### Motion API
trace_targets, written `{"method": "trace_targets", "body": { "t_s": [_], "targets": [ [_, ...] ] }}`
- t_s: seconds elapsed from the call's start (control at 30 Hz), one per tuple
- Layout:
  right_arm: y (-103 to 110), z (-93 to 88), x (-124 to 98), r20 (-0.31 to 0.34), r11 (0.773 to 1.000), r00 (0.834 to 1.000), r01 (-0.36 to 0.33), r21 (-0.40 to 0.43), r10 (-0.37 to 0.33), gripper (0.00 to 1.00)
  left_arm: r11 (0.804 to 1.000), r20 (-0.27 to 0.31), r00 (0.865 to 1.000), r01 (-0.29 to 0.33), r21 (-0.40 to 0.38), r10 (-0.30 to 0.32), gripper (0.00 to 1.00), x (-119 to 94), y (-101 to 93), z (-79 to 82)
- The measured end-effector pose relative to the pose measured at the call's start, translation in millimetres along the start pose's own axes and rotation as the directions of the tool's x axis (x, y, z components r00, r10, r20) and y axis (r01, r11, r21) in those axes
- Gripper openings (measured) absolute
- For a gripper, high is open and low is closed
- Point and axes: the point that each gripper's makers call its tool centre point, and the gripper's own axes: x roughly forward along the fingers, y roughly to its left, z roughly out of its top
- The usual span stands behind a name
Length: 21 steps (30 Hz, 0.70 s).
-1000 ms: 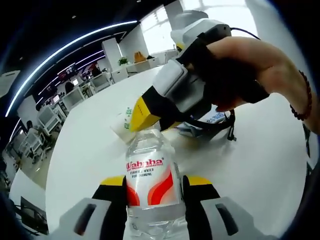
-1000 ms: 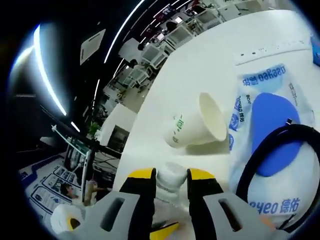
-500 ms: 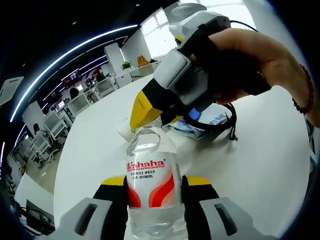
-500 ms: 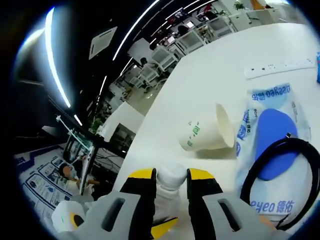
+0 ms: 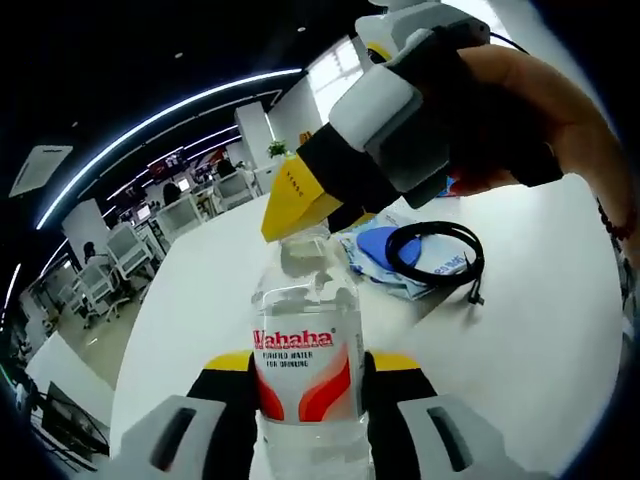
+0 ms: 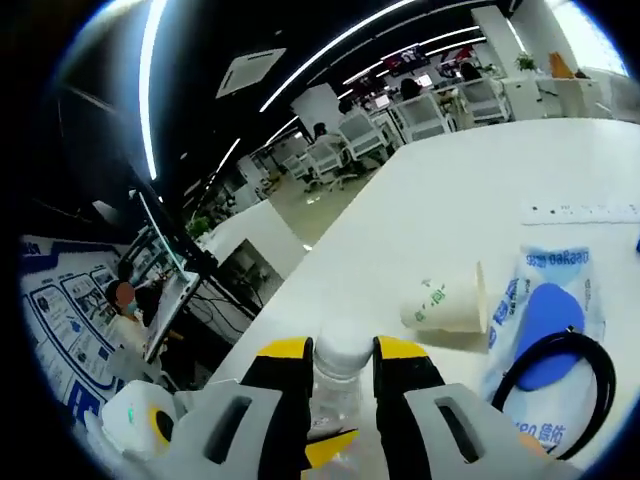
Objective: Arrange the tabletop items into an orderly group along one side of the table until the central work area is clear of visible clutter.
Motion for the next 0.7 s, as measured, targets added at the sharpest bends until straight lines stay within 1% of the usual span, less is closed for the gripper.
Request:
{"method": "trace_targets", "body": {
  "t_s": [0.03, 0.1, 0.17, 0.2, 0.27, 0.33, 0.4, 0.47, 0.5, 0.53, 0.57, 0.63, 0.67, 0.7],
  "targets": [
    [3.2, 0.7, -0.6, 0.004, 1.0, 1.0, 0.005, -0.013, -0.005, 0.2, 1.0, 0.01, 1.0, -0.005, -0.007, 0.005, 0.39, -0.8, 1.1, 0.3],
    [9.3, 4.9, -0.2, 0.016, 0.998, 1.0, 0.008, -0.064, -0.007, 0.2, 0.999, 0.034, 0.999, -0.015, -0.035, 0.016, 0.39, -2.5, 4.0, 1.5],
    [15.0, 7.0, -0.7, 0.026, 0.995, 1.0, 0.012, -0.095, -0.01, 0.2, 0.997, 0.068, 0.997, -0.031, -0.067, 0.035, 0.39, -4.7, 7.5, 2.6],
    [20.0, 9.8, -1.0, 0.039, 0.989, 0.999, 0.016, -0.144, -0.011, 0.2, 0.996, 0.081, 0.996, -0.036, -0.078, 0.043, 0.39, -5.3, 8.6, 3.3],
    [26.8, 11.6, -1.1, 0.053, 0.976, 0.998, 0.041, -0.213, -0.03, 0.2, 0.993, 0.104, 0.993, -0.038, -0.11, 0.05, 0.39, -7.4, 10.4, 3.1],
    [32.1, 13.6, -0.5, 0.069, 0.965, 0.997, 0.058, -0.256, -0.041, 0.2, 0.989, 0.138, 0.988, -0.045, -0.144, 0.065, 0.39, -8.5, 13.6, 4.1],
    [40.6, 13.9, 0.1, 0.076, 0.957, 0.996, 0.059, -0.284, -0.039, 0.2, 0.984, 0.153, 0.985, -0.051, -0.17, 0.077, 0.39, -10.0, 17.0, 3.1],
    [46.6, 14.8, 0.7, 0.086, 0.941, 0.995, 0.07, -0.331, -0.044, 0.2, 0.98, 0.173, 0.98, -0.066, -0.187, 0.099, 0.39, -11.3, 20.5, 3.0],
    [50.9, 15.7, 1.3, 0.093, 0.927, 0.995, 0.077, -0.368, -0.045, 0.2, 0.978, 0.191, 0.975, -0.072, -0.198, 0.11, 0.39, -11.6, 22.5, 3.1],
    [53.6, 15.9, 1.6, 0.098, 0.919, 0.994, 0.078, -0.387, -0.043, 0.2, 0.973, 0.204, 0.971, -0.079, -0.218, 0.125, 0.39, -12.2, 24.7, 2.8],
    [57.8, 15.8, 2.0, 0.104, 0.902, 0.993, 0.092, -0.422, -0.052, 0.2, 0.97, 0.222, 0.965, -0.085, -0.228, 0.137, 0.39, -13.8, 25.7, 2.0],
    [65.7, 14.8, 3.1, 0.11, 0.873, 0.992, 0.102, -0.476, -0.056, 0.2, 0.962, 0.235, 0.96, -0.093, -0.256, 0.155, 0.39, -16.2, 28.2, 0.2],
    [68.0, 14.5, 3.5, 0.111, 0.865, 0.992, 0.105, -0.491, -0.057, 0.2, 0.96, 0.241, 0.957, -0.094, -0.262, 0.16, 0.38, -16.7, 29.2, -0.1],
    [72.9, 14.1, 5.0, 0.116, 0.844, 0.992, 0.107, -0.525, -0.054, 0.2, 0.954, 0.245, 0.954, -0.1, -0.284, 0.172, 0.38, -16.7, 31.5, -0.6]
  ]
}}
